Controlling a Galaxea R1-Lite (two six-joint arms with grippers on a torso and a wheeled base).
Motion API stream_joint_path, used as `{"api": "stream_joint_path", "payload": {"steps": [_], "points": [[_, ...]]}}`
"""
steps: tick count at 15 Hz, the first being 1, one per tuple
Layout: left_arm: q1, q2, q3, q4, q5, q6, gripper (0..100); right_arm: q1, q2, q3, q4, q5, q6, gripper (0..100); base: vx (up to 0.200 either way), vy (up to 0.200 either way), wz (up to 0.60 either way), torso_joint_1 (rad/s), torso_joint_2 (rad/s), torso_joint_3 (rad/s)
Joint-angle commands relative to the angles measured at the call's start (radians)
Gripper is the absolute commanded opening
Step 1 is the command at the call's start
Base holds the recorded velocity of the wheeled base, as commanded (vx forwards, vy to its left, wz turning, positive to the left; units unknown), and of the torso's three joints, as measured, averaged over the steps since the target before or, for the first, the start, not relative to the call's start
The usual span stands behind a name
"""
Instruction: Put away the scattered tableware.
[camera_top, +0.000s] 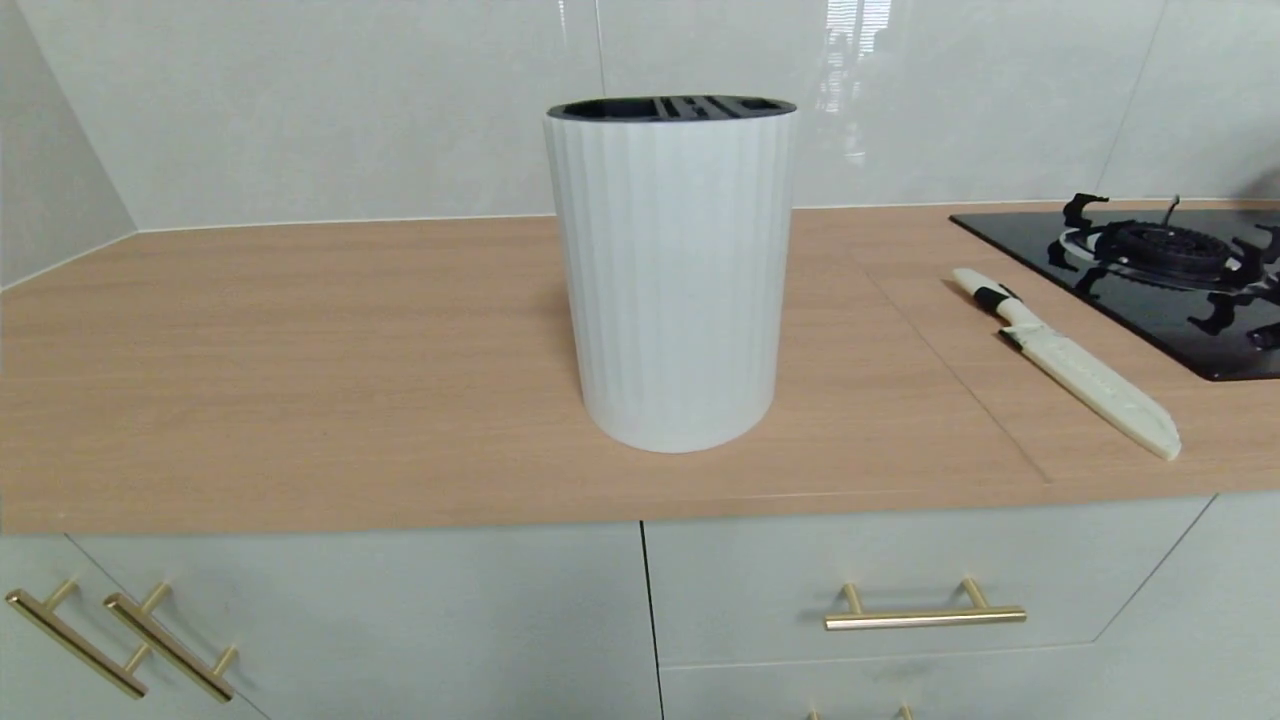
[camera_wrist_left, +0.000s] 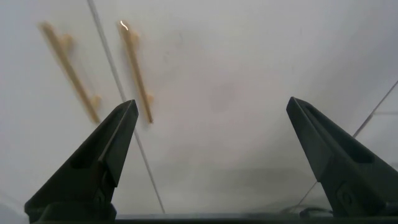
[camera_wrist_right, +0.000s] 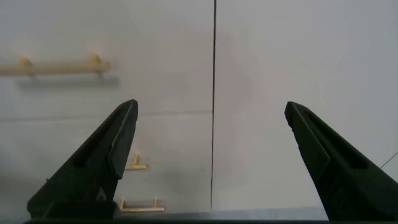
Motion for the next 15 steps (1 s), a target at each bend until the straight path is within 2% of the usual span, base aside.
{"api": "stream_joint_path", "payload": {"steps": [1,15], "points": [[0.000,0.002,0.000,0.000,0.000,-0.001,100,0.000,0.002,0.000,0.000,0.000,0.000,100,0.000,0.000,0.00,0.149,-0.49,-0.300],[0.000,0.002,0.000,0.000,0.000,-0.001,100,0.000,0.002,0.000,0.000,0.000,0.000,100,0.000,0.000,0.00,0.193,-0.48,-0.296]]}}
